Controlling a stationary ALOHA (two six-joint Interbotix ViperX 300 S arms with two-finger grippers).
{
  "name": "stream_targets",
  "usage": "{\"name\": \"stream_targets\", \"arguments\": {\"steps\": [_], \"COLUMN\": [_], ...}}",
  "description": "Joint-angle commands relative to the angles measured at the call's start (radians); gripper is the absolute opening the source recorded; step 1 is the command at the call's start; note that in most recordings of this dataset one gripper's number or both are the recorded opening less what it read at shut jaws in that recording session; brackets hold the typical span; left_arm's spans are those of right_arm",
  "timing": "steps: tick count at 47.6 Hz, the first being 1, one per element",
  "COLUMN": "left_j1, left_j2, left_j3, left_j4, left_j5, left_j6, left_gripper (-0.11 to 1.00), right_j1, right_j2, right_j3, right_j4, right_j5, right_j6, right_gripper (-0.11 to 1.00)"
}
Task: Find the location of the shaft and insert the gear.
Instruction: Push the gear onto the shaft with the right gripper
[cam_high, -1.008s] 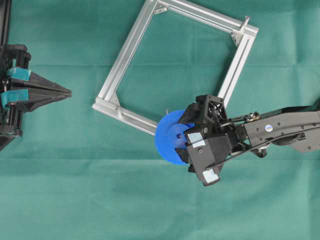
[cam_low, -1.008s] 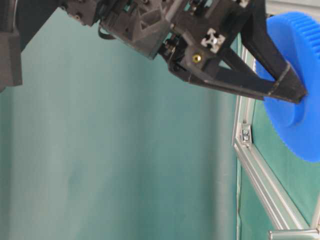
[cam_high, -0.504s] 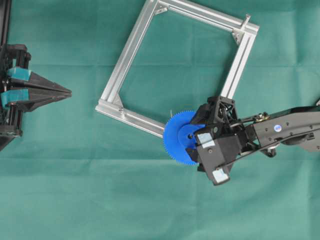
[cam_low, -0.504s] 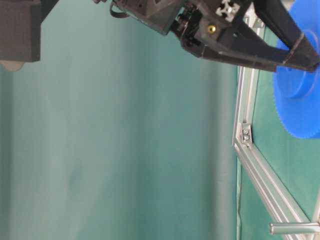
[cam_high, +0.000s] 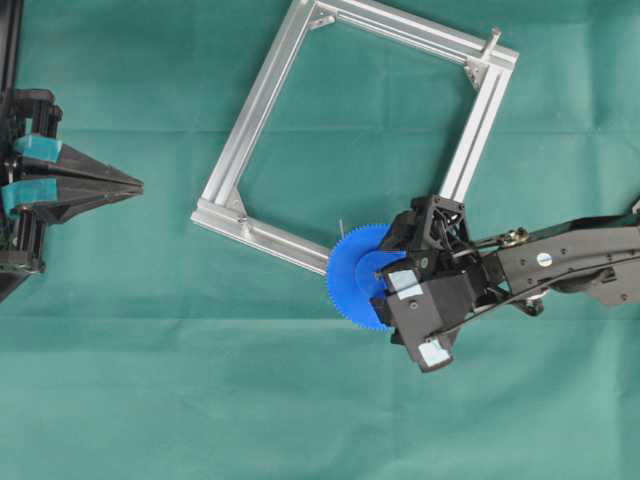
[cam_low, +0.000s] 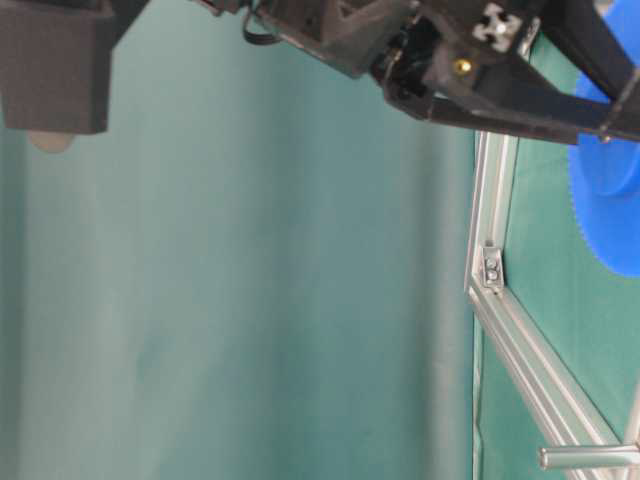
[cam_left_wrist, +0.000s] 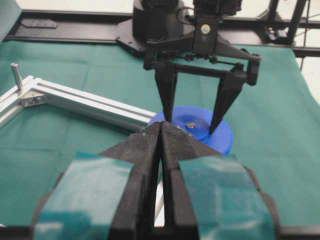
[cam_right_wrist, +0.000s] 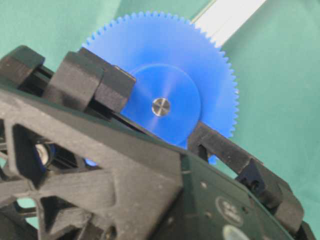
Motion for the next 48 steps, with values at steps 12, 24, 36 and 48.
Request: {"name": "stream_targets", "arguments": {"steps": [12, 24, 36, 48], "left_j1": [0.0, 0.0, 0.0, 0.0], "left_j2": [0.008, 0.009, 0.009, 0.008], "left_j3": [-0.011, -0.011, -0.011, -0.011], "left_j4": [-0.002, -0.002, -0.002, -0.002], "left_j5": [-0.006, -0.006, -0.006, -0.008], "left_j6": [0.002, 0.0, 0.0, 0.002], "left_gripper": [0.01, 0.01, 0.01, 0.01], "right_j1": [0.009, 0.009, 0.009, 0.008], "right_j2": [0.012, 0.025, 0.037, 0.037], "right_j3": [-0.008, -0.006, 0.008, 0.008], "right_j4": [-0.002, -0.002, -0.002, -0.002], "right_j5": [-0.014, -0.028, -0.028, -0.029], "right_j6": [0.0, -0.002, -0.002, -0.002], "right_gripper": [0.69, 0.69, 0.69, 0.69]}}
